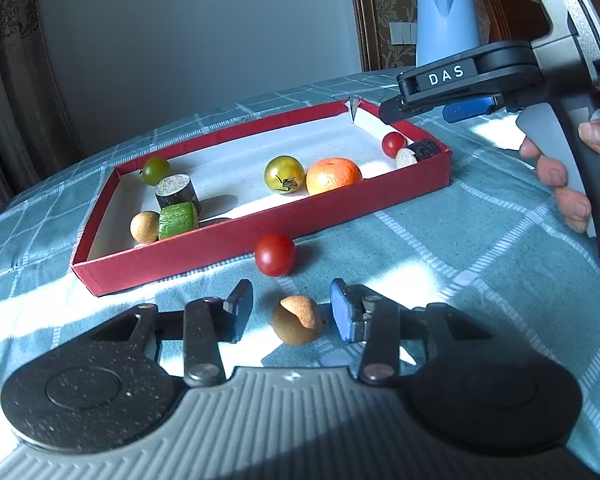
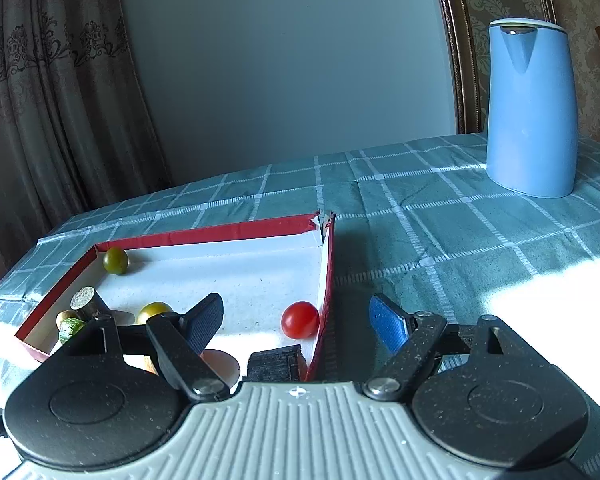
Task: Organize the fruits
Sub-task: 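Move the left tool to the brown round fruit and close on it, then close the right tool on another red cherry tomato while the left tool holds the brown fruit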
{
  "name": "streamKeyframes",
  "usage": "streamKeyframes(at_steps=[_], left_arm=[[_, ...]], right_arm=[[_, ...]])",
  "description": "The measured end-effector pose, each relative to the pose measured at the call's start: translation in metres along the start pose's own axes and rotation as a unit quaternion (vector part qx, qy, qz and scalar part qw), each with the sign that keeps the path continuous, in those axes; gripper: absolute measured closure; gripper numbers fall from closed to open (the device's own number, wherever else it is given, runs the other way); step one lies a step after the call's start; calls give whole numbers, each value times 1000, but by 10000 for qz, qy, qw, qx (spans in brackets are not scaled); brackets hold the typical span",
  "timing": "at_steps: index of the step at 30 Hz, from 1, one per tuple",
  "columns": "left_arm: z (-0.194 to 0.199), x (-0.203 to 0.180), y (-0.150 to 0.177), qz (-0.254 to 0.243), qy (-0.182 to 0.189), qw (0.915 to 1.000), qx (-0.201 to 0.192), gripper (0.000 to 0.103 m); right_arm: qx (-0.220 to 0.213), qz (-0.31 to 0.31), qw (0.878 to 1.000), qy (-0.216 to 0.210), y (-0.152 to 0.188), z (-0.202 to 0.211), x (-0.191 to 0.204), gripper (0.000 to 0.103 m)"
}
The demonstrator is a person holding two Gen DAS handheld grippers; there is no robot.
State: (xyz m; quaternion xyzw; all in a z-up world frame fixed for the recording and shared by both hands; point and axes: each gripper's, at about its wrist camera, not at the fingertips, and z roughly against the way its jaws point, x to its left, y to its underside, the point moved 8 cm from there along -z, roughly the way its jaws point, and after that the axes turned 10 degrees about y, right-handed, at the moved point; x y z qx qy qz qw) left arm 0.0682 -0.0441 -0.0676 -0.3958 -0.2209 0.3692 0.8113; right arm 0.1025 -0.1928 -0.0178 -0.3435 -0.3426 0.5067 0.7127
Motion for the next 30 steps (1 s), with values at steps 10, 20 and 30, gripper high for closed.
streamKeyframes(at_steps=[10, 20, 30], left_arm=[[5, -3, 3, -28, 67, 10000, 36, 67], [9, -3, 5, 105, 235, 9997, 22, 78], [29, 60, 6, 867, -925, 9916, -270, 78]], right_arm=[[10, 70, 10000, 7, 1, -1, 1, 23], [-23, 167, 9999, -8, 2, 1, 6, 23], [-82, 529, 9840, -1702, 16, 45, 60, 23]])
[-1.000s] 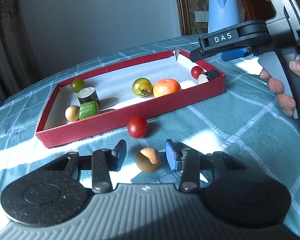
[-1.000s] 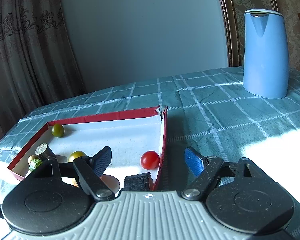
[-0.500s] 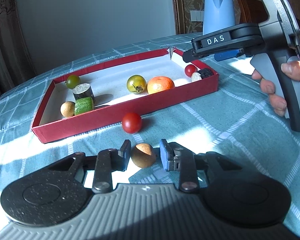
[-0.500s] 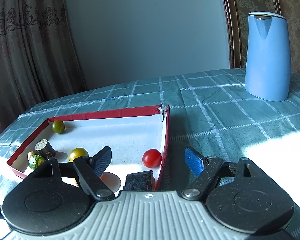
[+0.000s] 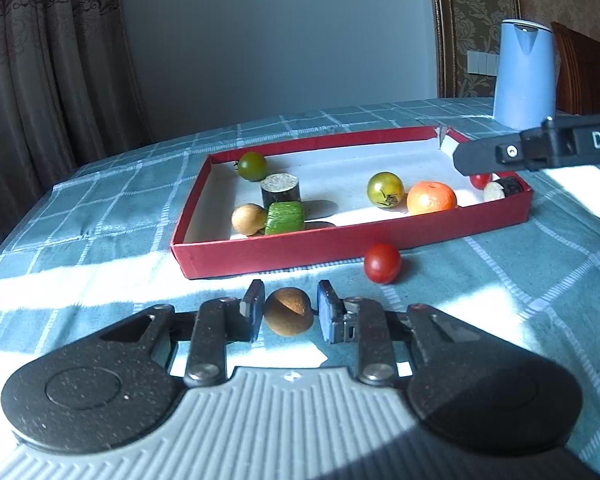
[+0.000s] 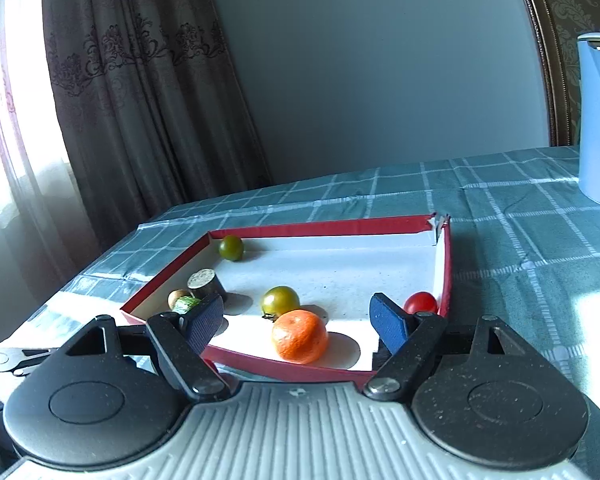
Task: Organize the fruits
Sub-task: 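Close the right tool on another red cherry tomato while the left tool holds the brown fruit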
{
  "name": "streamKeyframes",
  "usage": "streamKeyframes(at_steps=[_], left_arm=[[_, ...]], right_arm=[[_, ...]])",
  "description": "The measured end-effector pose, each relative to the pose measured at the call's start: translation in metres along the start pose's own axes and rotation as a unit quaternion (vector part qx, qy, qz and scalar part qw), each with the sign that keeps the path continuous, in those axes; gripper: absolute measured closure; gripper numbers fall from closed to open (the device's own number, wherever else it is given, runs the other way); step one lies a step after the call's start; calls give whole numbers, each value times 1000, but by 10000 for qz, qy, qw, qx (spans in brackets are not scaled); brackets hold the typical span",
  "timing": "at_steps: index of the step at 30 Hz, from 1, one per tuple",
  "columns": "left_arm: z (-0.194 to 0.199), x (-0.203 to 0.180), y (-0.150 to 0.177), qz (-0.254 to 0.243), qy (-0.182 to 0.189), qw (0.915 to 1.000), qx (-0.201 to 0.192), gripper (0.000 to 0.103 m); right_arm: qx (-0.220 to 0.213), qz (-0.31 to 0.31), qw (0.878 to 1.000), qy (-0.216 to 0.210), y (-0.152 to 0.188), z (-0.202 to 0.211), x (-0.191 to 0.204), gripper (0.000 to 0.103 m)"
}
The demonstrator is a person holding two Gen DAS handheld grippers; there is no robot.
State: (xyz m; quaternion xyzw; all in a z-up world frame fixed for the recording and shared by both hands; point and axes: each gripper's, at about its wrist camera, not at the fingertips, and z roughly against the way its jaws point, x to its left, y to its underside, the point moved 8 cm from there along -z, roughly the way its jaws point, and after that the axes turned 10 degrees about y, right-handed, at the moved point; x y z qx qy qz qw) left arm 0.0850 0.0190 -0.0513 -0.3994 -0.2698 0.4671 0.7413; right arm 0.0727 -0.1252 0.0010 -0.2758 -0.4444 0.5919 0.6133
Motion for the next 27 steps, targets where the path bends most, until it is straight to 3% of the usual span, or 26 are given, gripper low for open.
streamKeyframes(at_steps=[3, 9, 14, 18, 22, 25, 27], left_arm=[[2, 24, -1, 320, -478, 9983, -40, 78], [9, 52, -5, 814, -936, 9920, -216, 78], [11, 58, -3, 931, -1001, 9905, -174, 78], [7, 57, -1, 905, -1024, 9906, -69, 78], [7, 54, -2, 869, -977, 9914, -83, 78], [5, 52, 0, 797, -996, 9918, -32, 77], [4, 50, 0, 752, -1001, 9921, -11, 77]], right_arm=[[153, 369, 9992, -25, 14, -2, 27, 23], [373, 981, 9941, 266, 37, -16, 62, 27], [675, 883, 9929, 431, 44, -36, 68, 37], [910, 595, 9920, 645, 47, -53, 67, 37], [833, 833, 9893, 862, 50, -53, 73, 38], [787, 1038, 9876, 880, 51, -53, 80, 68], [757, 1125, 9867, 895, 52, -52, 82, 70]])
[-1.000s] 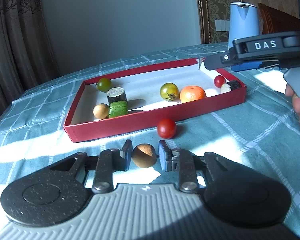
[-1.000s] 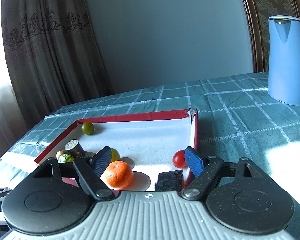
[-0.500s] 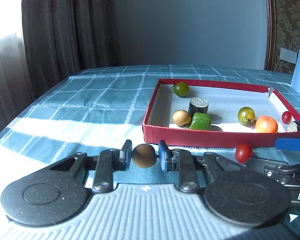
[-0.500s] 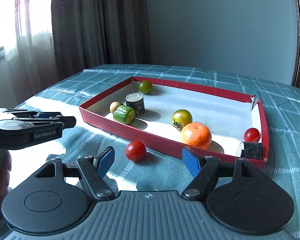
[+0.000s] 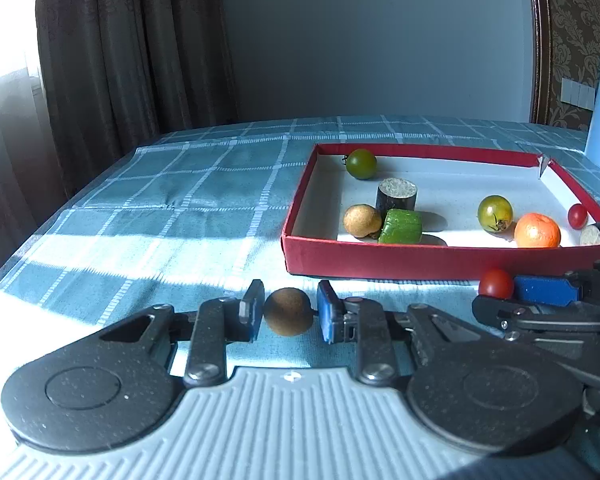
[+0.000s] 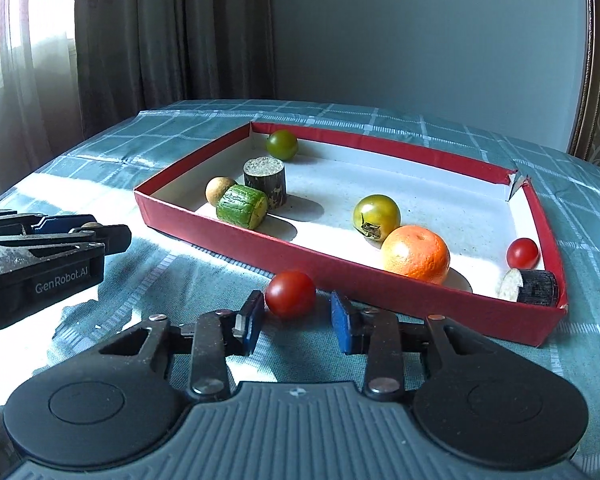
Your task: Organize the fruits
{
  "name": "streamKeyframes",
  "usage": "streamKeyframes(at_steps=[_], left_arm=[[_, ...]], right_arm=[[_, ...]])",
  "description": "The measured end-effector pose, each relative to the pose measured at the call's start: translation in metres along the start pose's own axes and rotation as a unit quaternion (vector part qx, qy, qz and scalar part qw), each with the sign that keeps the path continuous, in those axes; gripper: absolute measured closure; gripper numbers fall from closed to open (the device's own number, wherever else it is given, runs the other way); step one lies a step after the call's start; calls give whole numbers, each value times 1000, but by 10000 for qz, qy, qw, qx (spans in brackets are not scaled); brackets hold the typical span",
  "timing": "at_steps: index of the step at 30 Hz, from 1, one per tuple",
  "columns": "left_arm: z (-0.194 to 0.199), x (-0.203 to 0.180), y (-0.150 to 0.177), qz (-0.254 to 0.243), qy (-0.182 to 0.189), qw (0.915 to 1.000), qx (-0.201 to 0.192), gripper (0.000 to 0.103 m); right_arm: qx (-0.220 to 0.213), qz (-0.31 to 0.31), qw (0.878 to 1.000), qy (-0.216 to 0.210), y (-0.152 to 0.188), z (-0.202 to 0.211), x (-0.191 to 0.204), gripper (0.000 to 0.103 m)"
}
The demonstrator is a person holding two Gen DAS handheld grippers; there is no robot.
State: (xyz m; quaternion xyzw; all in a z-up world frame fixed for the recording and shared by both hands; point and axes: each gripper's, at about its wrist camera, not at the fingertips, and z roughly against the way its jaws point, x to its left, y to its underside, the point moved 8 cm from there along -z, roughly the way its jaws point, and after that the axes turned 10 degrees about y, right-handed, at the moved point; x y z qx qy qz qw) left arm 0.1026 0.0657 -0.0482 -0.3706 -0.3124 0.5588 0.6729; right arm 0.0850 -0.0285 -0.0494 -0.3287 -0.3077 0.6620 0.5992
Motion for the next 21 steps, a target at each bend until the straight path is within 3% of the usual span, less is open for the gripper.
streamKeyframes(at_steps=[4, 21], left_arm=[[0, -3, 0, -98, -13, 9999, -29, 77], [-1, -11, 2, -341, -6, 9994, -29, 77]], right_arm=[[-12, -60, 10000, -42, 0, 1, -3, 76], [-374, -198, 9990, 126, -5, 20, -22, 77]])
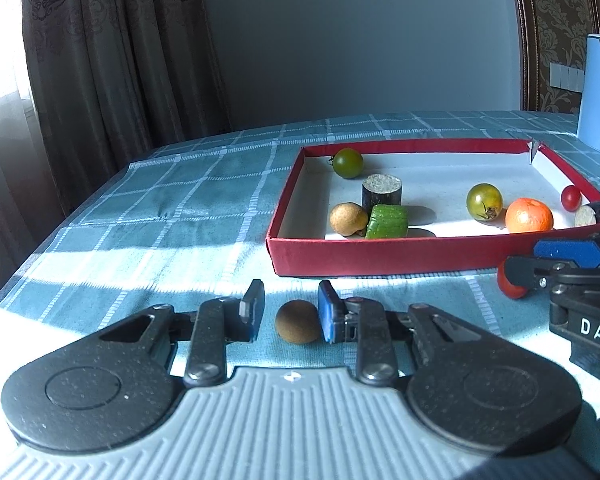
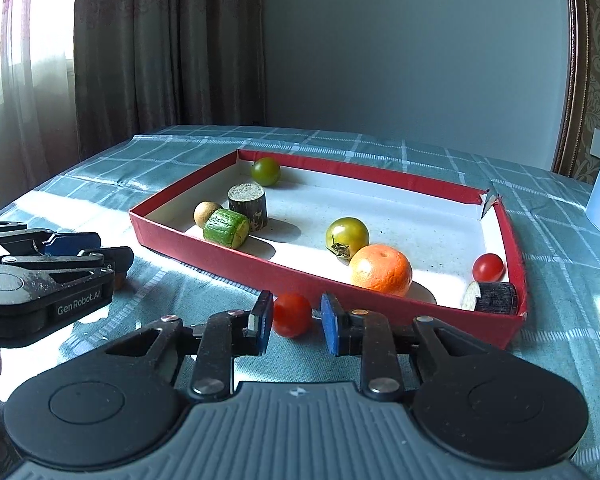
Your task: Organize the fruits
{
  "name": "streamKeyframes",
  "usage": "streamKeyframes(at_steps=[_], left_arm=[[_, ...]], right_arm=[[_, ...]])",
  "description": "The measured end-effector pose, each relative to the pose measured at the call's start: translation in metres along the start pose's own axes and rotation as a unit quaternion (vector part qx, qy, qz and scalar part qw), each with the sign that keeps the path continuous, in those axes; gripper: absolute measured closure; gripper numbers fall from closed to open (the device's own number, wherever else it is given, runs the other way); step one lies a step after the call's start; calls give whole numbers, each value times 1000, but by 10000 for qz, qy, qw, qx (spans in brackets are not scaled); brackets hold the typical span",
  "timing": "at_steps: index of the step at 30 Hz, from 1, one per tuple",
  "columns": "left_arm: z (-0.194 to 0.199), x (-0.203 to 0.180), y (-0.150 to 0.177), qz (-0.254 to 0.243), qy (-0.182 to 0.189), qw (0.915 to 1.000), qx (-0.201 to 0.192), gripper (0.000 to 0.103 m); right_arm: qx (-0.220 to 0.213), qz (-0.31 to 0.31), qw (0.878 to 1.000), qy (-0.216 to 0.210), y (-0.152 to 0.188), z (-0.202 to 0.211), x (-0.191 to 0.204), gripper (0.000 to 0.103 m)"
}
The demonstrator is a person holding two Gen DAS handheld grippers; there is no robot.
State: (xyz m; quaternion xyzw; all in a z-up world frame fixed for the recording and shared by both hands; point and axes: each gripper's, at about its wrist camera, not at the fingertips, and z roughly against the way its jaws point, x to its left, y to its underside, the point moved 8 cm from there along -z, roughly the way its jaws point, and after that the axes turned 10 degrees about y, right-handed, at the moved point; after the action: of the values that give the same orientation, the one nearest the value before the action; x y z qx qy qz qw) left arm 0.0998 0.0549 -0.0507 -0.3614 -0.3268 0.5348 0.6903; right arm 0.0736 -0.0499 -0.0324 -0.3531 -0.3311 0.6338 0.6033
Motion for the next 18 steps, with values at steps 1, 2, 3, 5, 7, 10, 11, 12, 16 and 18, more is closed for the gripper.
streamKeyframes(at_steps=[1, 2, 3, 5, 7, 10, 11, 12, 16, 18], left_arm=[[-1, -1, 0, -25, -3, 10000, 13, 77], [-1, -2, 0, -48, -1, 10000, 15, 77], [-1, -2, 1, -65, 2, 10000, 15, 77], [-1, -2, 1, -66, 4, 10000, 32, 77], [-3, -1, 2, -37, 4, 10000, 85, 77], [-8, -1, 4, -25, 30, 9998, 202, 77], [-10, -2, 6, -31, 68, 9996, 279, 76], [-12, -3, 7, -50, 73, 9994, 336, 75], [-11, -6, 8, -104, 153, 9992, 352, 81], [-10, -9, 8, -163, 185, 9992, 323, 81]], right_arm=[[-1, -20, 10000, -3, 0, 0, -1, 77], [5, -21, 10000, -4, -1, 0, -1, 77], [8, -30, 10000, 0, -1, 0, -2, 77], [3, -52, 10000, -3, -1, 0, -2, 77], [4, -56, 10000, -6, -1, 0, -3, 77], [9, -59, 10000, 3, -1, 0, -3, 77], [14, -62, 10000, 5, -1, 0, -3, 77], [19, -64, 10000, 5, -1, 0, -3, 77], [3, -85, 10000, 3, -2, 0, -4, 77], [-8, -106, 9999, 0, -3, 1, -5, 77]])
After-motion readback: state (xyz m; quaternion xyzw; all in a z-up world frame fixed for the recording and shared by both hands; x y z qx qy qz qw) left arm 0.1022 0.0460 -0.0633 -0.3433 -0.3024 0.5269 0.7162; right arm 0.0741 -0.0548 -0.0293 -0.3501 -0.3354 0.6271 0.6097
